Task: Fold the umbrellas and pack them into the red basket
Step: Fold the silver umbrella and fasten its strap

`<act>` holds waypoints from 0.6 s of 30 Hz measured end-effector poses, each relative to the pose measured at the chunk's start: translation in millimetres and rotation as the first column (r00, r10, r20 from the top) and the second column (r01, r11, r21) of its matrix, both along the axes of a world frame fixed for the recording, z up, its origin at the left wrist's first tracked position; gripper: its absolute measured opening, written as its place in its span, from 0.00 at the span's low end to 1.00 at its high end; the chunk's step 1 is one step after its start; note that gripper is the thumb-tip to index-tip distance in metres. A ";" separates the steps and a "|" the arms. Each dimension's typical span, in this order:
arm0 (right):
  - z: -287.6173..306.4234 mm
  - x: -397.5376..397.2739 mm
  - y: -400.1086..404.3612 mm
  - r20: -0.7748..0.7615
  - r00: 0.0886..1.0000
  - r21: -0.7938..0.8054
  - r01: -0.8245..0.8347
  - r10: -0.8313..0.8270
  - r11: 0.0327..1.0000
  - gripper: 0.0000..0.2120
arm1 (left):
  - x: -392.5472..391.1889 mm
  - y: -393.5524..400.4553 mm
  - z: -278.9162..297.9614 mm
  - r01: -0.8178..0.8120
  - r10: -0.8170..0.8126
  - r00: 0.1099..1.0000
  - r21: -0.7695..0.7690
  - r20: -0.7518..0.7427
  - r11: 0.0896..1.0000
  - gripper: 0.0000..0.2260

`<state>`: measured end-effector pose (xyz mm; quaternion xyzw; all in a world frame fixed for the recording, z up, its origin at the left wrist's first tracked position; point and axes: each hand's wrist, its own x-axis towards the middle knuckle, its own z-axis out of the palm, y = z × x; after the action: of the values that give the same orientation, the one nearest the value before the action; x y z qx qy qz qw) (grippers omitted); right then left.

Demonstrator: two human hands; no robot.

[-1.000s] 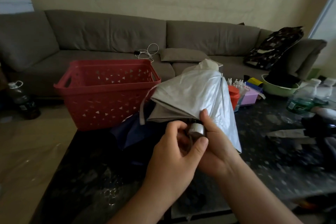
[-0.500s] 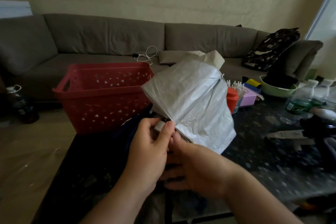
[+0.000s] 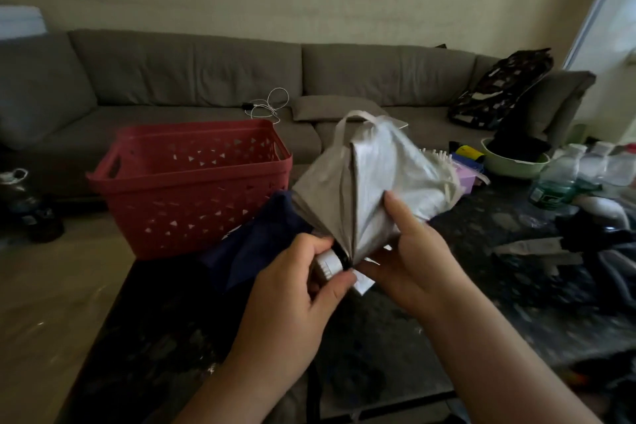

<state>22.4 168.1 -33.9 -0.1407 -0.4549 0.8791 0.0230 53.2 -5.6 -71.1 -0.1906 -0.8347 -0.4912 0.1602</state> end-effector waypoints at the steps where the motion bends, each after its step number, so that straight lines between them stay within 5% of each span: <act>1: -2.6 -2.3 0.0 0.029 1.000 -0.053 0.011 -0.009 0.999 0.20 | -0.2 1.8 -3.4 -0.001 0.000 1.000 -0.018 -0.017 1.000 0.18; 7: -7.5 -9.0 16.1 0.052 0.998 -0.141 0.041 -0.034 0.989 0.23 | -1.5 3.2 -17.6 0.031 -0.042 0.995 -0.121 -0.090 0.992 0.19; 11: -12.6 -7.0 30.6 -0.063 0.996 -0.079 0.057 -0.062 0.995 0.21 | 6.4 1.1 -9.4 -0.069 0.068 0.986 0.003 -0.152 0.998 0.11; 18: -13.0 1.3 21.0 -0.290 0.954 -0.041 0.069 -0.078 0.997 0.21 | 29.7 26.9 -11.8 0.157 -0.180 0.950 -0.106 -0.257 0.982 0.10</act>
<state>23.8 189.1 -46.9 -0.0268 -0.4275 0.8956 0.1201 82.9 21.2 -82.9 -0.3317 -0.8063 -0.4378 0.2196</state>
